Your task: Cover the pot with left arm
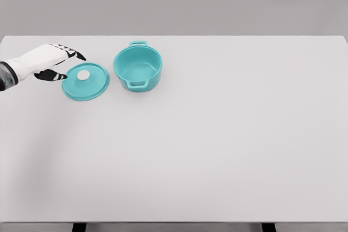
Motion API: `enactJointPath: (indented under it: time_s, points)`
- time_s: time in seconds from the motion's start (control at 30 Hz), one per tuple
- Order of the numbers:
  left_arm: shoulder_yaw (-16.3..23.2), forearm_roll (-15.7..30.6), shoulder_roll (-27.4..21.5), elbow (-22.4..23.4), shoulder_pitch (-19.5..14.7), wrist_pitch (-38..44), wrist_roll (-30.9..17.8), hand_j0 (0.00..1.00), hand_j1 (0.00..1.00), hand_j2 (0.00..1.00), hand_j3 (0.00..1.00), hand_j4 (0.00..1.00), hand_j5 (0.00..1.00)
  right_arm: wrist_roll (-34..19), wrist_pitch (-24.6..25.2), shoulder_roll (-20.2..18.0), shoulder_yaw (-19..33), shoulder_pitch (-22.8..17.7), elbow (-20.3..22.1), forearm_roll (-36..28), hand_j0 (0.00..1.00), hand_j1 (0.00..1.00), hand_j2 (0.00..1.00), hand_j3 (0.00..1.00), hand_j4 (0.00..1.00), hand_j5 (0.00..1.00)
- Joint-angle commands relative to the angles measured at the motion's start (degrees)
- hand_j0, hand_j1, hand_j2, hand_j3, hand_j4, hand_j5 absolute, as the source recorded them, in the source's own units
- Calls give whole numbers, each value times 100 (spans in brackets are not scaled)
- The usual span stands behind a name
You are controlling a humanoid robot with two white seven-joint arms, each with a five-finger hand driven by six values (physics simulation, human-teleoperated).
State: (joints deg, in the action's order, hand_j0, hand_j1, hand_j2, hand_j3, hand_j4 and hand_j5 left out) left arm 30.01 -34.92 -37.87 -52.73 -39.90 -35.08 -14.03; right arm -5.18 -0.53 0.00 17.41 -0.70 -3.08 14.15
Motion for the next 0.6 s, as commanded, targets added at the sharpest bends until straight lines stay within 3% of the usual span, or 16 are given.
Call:
enactJointPath:
  time_s: [0.0,0.57]
  points:
    - [-3,56,8,-1,17,8,5,76,76,76,76,76,76,-1,0,0,0,0,-8,0,100,100,100,100,100,100]
    - [155,47,140,-27,105,8,14,75,75,75,75,75,75,-1,0,0,0,0,-8,0,100,100,100,100,100,100]
